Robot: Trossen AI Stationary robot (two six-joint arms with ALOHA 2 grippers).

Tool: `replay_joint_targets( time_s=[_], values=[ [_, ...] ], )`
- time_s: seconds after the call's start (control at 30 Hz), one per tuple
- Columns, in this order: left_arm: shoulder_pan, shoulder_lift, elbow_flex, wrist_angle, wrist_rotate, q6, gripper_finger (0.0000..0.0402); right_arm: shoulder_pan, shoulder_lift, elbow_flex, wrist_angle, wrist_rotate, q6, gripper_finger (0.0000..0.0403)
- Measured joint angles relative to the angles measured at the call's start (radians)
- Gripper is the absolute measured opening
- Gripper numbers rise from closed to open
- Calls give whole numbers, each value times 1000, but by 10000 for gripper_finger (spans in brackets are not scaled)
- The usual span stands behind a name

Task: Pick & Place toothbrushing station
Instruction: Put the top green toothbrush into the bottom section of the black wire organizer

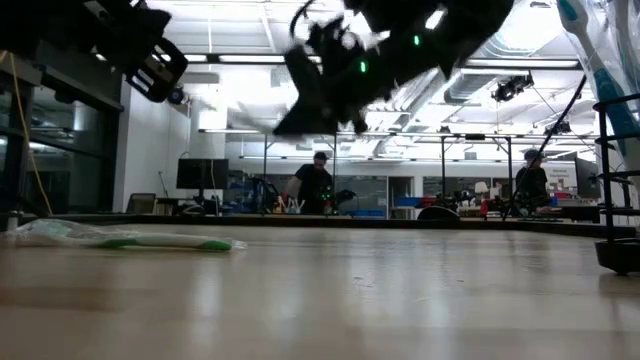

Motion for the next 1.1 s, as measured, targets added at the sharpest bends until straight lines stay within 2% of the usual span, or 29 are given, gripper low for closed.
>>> replay_joint_targets(
  time_s=[0.23,0.37,0.77,1.1],
  values=[
    [1,0,0,52,-130,15,126,58,-131,-1,1,119,-105,15],
    [1,0,0,115,-164,67,126,115,-185,-1,5,129,-141,15],
    [1,0,0,276,-168,216,126,302,-212,0,31,162,-145,15],
    [1,0,0,365,-130,232,126,384,-212,0,33,161,-115,15]
  ],
)
